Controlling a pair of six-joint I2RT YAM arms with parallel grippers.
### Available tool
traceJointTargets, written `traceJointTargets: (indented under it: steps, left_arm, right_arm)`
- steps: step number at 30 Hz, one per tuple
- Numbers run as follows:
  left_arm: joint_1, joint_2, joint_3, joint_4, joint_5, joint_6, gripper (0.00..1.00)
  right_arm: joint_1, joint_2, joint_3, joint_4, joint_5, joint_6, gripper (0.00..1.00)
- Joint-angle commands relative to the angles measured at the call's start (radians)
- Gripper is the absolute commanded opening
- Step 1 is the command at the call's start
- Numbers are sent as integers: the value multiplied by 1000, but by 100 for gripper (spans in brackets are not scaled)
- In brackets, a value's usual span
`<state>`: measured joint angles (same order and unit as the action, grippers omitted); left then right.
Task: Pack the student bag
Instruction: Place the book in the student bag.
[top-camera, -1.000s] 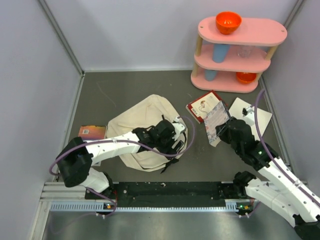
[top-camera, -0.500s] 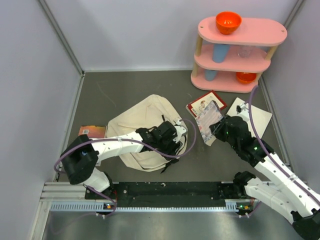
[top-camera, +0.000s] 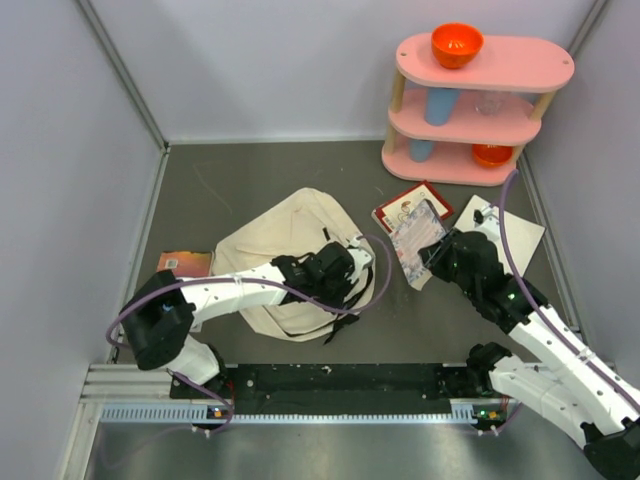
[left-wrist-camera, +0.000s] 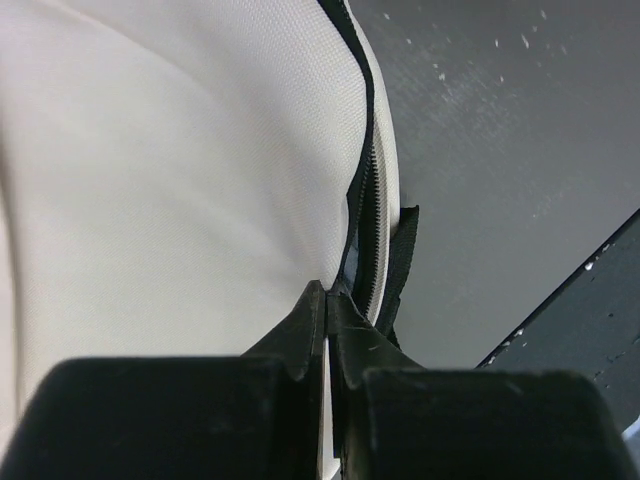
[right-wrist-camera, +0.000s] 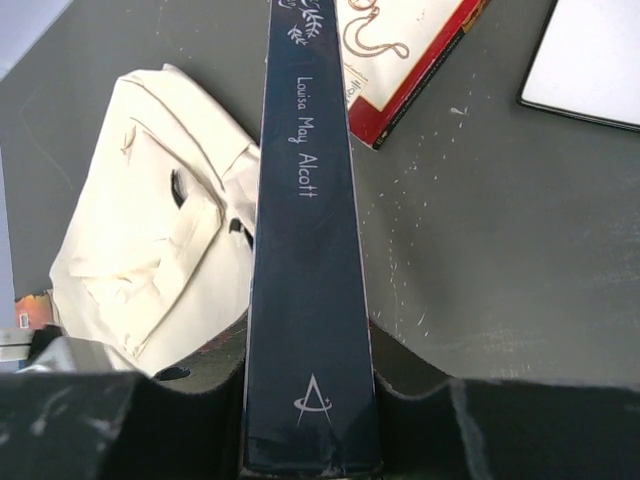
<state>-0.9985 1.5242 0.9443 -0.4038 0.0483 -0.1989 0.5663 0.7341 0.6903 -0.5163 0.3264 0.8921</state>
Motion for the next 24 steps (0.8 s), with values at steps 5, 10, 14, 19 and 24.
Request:
traceJointTargets:
  steps: [5,10,14,19,24]
  left_arm:
    - [89,-143,125,-24,-99,12,0]
    - [202,-208,186,-33,-58,9,0]
    - [308,-240,226,-29,-57,-22,0]
    - [340,-271,287,29,-34,-71,0]
    - [342,-259,326,39,-80,-86,0]
  right_arm:
    - [-8,-79,17,139,-38,37,8]
    - [-8,-113,0,237,-177,22,6]
    - [-2,-88,3,291,-312,-30,6]
    - [3,-78,29,285,-384,-91,2]
    - [3,-47,37,327,-541,-119,0]
